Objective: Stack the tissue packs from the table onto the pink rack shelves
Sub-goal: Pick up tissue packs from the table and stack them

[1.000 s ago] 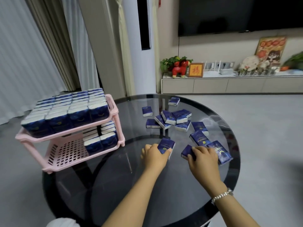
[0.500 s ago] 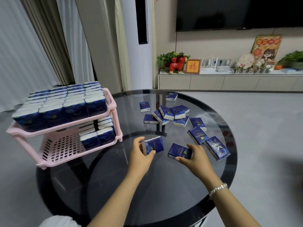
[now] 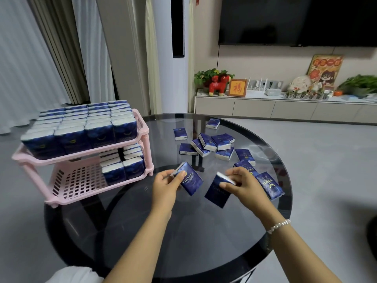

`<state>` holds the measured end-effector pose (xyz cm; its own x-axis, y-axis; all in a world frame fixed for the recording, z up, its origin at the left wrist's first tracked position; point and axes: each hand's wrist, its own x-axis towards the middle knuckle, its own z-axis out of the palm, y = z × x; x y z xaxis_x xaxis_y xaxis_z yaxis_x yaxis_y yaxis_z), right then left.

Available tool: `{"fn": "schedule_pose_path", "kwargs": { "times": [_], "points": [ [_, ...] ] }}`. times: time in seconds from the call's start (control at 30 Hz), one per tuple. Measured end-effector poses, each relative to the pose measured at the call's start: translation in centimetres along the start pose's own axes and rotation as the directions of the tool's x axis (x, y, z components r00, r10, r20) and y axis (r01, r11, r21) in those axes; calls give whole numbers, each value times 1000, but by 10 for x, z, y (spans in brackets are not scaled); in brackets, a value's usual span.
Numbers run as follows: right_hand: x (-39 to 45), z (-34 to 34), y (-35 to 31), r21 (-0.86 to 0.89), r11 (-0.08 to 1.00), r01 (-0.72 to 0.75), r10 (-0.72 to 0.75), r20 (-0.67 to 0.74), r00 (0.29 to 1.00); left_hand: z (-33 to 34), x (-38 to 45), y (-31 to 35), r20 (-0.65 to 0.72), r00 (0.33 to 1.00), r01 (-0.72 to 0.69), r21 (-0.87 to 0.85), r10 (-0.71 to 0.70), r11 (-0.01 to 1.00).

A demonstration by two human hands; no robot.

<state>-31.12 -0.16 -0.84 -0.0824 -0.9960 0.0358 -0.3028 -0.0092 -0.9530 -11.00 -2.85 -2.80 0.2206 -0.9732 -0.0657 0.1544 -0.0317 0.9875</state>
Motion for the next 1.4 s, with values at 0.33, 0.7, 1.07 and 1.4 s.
{"fn": "schedule_pose_path", "kwargs": {
  "times": [0.33, 0.7, 1.07, 1.4],
  "points": [
    [3, 21, -19, 34, 986, 161, -163, 76, 984, 11, -12, -1, 161, 979, 123, 19, -124, 992],
    [14, 7, -4, -281, 933, 224, -250, -59, 966, 18, -18, -5, 300, 947, 102, 47, -112, 994],
    [27, -61, 40, -763, 632, -138, -80, -241, 967, 22, -20, -14, 325, 938, 93, 105, -122, 990],
    [57, -29, 39, -718, 695, 25, -76, -39, 996, 19, -13, -13, 257, 959, 107, 48, -116, 993]
  ]
}}
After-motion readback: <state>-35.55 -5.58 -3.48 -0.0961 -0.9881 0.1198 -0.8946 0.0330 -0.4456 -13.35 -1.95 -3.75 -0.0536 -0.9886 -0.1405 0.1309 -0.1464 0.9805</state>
